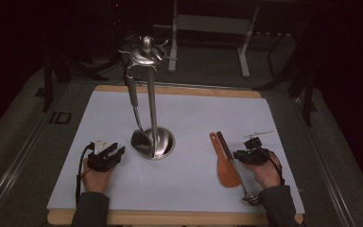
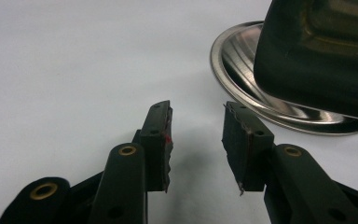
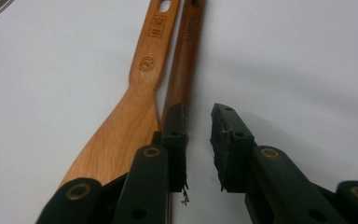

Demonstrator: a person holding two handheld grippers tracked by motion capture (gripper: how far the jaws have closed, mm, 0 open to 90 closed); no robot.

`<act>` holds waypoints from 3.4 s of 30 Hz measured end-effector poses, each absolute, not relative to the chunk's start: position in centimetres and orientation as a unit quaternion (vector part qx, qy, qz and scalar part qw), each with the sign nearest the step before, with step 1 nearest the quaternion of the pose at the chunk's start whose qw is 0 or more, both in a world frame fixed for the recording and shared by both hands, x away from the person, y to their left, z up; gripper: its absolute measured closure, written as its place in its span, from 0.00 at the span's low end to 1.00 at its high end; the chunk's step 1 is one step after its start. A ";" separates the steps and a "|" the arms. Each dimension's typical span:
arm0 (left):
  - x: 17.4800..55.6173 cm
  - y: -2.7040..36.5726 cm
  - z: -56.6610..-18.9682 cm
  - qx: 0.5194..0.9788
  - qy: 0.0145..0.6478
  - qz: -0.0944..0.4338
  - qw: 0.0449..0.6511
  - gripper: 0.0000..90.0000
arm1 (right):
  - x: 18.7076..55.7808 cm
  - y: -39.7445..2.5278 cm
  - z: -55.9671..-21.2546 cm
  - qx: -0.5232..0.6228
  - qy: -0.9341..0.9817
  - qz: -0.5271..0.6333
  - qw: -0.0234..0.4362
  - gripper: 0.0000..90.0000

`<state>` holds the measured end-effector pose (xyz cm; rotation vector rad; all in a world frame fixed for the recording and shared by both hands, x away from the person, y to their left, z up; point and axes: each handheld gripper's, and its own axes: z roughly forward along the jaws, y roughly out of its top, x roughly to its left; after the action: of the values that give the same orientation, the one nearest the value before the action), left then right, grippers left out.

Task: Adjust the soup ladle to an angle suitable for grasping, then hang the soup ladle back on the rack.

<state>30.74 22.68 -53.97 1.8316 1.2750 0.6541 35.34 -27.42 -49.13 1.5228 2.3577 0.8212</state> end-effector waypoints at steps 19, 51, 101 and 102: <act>30.7 22.6 -54.0 0.725 0.501 0.259 0.396 0.68 | 37.1 -25.6 -50.5 0.513 0.821 0.240 0.066 0.80; 30.8 22.7 -54.0 0.723 0.507 0.254 0.396 0.68 | 38.4 -27.6 -49.4 0.483 0.858 0.165 0.056 0.80; 30.9 22.8 -54.0 0.720 0.509 0.253 0.399 0.68 | 39.5 -25.7 -47.8 0.455 0.884 0.103 0.028 0.83; 30.9 22.8 -54.0 0.720 0.509 0.253 0.399 0.68 | 39.4 -25.7 -47.5 0.453 0.884 0.110 0.029 0.83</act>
<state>30.86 22.81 -53.99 1.8219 1.2876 0.6400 39.39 -25.69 -47.47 1.3961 2.7278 0.3406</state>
